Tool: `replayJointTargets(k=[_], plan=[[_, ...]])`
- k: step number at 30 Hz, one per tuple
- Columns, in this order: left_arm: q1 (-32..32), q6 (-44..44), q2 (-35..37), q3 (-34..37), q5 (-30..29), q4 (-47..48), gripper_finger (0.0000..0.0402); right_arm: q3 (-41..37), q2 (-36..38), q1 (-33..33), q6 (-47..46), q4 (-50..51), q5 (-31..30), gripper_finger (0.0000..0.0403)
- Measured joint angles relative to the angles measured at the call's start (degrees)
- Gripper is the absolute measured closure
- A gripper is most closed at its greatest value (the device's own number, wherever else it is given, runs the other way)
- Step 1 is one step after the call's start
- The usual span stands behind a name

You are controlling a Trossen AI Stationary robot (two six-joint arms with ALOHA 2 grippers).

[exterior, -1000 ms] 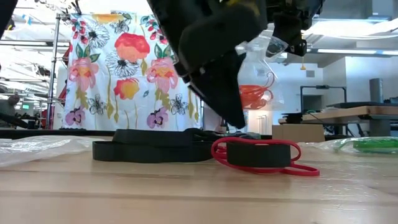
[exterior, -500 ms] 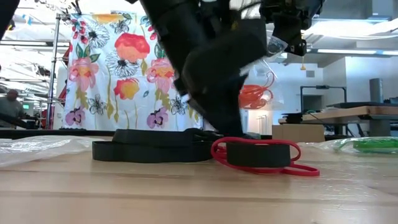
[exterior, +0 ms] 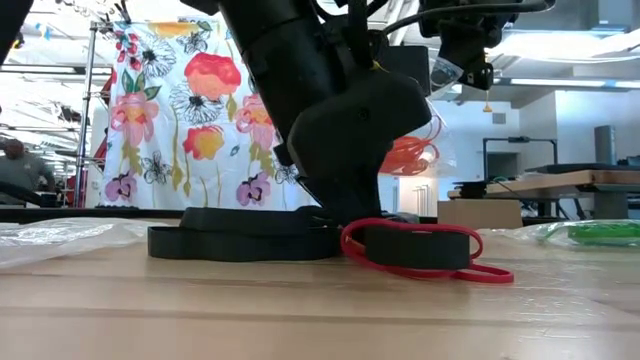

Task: Sort rubber bands
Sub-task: Put the orange rubber band into the transparent zip bag

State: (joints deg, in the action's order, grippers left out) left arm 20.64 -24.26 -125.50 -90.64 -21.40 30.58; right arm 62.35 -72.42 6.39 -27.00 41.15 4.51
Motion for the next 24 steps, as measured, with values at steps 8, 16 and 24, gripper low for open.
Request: replayJointTargets(k=[8, 16, 24], plan=[[1.55, 2.58, -0.07, -9.53, -6.13, 12.33, 0.0399, 0.0, 0.0, 0.0, -0.01, -0.02, -0.01, 0.0403], [4.56, 2.85, -0.08, -22.39, -10.4, 28.29, 0.04, 0.0, 0.0, 0.0, -0.04, 0.17, 0.0, 0.0403], [7.16, 6.65, 0.09, -33.94, -12.65, 39.34, 0.0401, 0.0, 0.0, -0.02, -0.93, 0.25, 0.0, 0.0403]])
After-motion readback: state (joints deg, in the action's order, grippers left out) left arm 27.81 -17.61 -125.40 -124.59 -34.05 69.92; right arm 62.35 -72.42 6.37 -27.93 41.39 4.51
